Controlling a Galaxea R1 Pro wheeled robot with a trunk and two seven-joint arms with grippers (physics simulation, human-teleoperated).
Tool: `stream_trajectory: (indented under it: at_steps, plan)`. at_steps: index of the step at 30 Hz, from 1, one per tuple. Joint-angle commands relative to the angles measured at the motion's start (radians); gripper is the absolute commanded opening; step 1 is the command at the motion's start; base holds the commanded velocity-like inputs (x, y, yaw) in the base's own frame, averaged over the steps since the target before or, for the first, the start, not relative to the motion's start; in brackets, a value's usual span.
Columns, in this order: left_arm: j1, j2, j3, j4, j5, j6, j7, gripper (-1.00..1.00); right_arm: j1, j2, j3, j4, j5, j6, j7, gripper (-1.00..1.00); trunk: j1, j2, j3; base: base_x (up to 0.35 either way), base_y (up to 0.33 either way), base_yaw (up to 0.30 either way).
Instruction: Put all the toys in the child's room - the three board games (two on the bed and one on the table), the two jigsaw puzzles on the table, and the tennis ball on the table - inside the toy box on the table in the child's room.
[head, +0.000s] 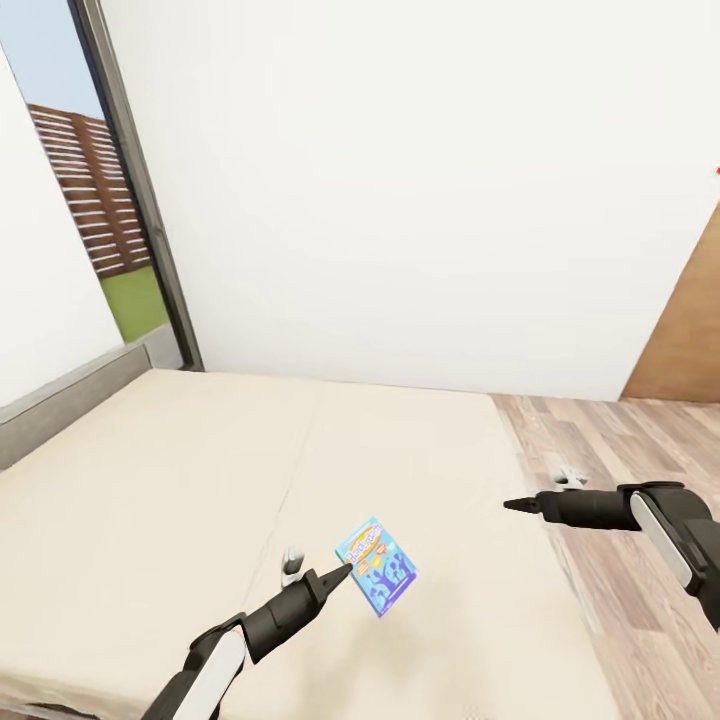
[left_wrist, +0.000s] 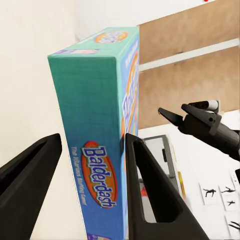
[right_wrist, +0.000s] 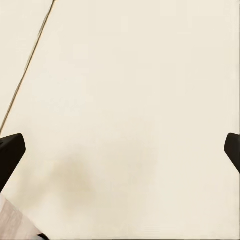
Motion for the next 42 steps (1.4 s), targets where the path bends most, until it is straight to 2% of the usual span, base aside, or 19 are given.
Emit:
stream_trajectory:
  at_steps: [1,10,15,16,17,18,20,23,24,25,26,28,31,35,36,42]
  plan:
    - [0.000,0.000,0.000,0.000,0.010,0.009,0.000,-1.00,-0.001,-0.001,0.002,0.000,-0.001,0.004,0.001,1.00,-0.004,0.007,0.002,0.000,0.000,-0.283]
    - [-0.002,0.000,0.001,0.000,0.007,0.009,0.002,-1.00,-0.001,-0.002,0.002,0.000,-0.002,0.005,0.001,1.00,-0.039,0.070,0.030,0.000,0.000,-0.283]
    - [-0.027,-0.002,0.005,0.000,0.001,0.034,0.010,-1.00,-0.001,0.000,0.001,0.000,-0.002,0.009,0.001,1.00,-0.058,0.105,0.046,0.000,0.000,-0.283]
    - [-0.052,-0.003,0.005,0.000,0.000,0.055,0.021,-1.00,-0.002,0.000,0.000,0.000,-0.002,0.022,0.000,1.00,-0.062,0.112,0.049,0.000,0.000,-0.283]
    - [-0.052,-0.003,0.005,0.000,0.000,0.055,0.021,-1.00,-0.002,0.000,0.000,0.000,-0.002,0.022,0.000,1.00,-0.065,0.119,0.052,0.000,0.000,-0.283]
    - [-0.086,-0.003,0.006,0.001,0.002,0.078,0.042,-1.00,-0.007,0.001,-0.002,0.000,-0.002,0.059,-0.001,1.00,-0.069,0.126,0.056,0.000,0.000,-0.283]
    - [-0.102,-0.004,0.006,0.001,0.003,0.087,0.052,-1.00,-0.010,0.001,-0.003,0.000,-0.002,0.078,-0.001,1.00,-0.077,0.140,0.062,0.000,0.000,-0.283]
    - [-0.165,-0.004,0.007,0.004,0.006,0.122,0.088,-1.00,-0.018,0.004,-0.021,0.006,-0.002,0.118,-0.008,1.00,-0.088,0.161,0.071,0.000,0.000,-0.283]
    - [-0.165,-0.004,0.007,0.004,0.006,0.122,0.088,-1.00,-0.018,0.004,-0.021,0.006,-0.002,0.118,-0.008,1.00,-0.092,0.168,0.074,0.000,0.000,-0.283]
    - [-0.217,-0.003,0.008,0.010,0.006,0.149,0.115,-1.00,-0.028,0.011,-0.042,0.009,-0.003,0.128,-0.018,1.00,-0.096,0.175,0.077,0.000,0.000,-0.283]
    - [-0.217,-0.003,0.008,0.010,0.006,0.149,0.115,-1.00,-0.028,0.011,-0.042,0.009,-0.003,0.128,-0.018,1.00,-0.100,0.182,0.081,0.000,0.000,-0.283]
    - [-0.328,-0.006,0.013,0.024,0.008,0.193,0.182,-1.00,-0.047,0.019,-0.089,0.015,-0.001,0.128,-0.048,1.00,-0.108,0.196,0.087,0.000,0.000,-0.283]
    - [-0.395,-0.014,0.021,0.030,0.017,0.211,0.237,-1.00,-0.070,0.020,-0.109,0.029,-0.001,0.128,-0.073,1.00,-0.119,0.217,0.096,0.000,0.000,-0.283]
    - [-0.432,-0.034,0.023,0.033,0.029,0.220,0.292,-1.00,-0.091,0.023,-0.118,0.060,0.000,0.128,-0.087,1.00,-0.134,0.245,0.109,0.000,0.000,-0.283]
    - [-0.447,-0.046,0.022,0.034,0.034,0.223,0.330,-1.00,-0.099,0.025,-0.119,0.078,0.001,0.128,-0.092,1.00,-0.138,0.252,0.112,0.000,0.000,-0.283]
    - [-0.466,-0.056,0.035,0.041,0.046,0.241,0.410,-1.00,-0.107,0.042,-0.117,0.100,0.003,0.128,-0.099,1.00,-0.161,0.294,0.131,0.000,0.000,-0.283]
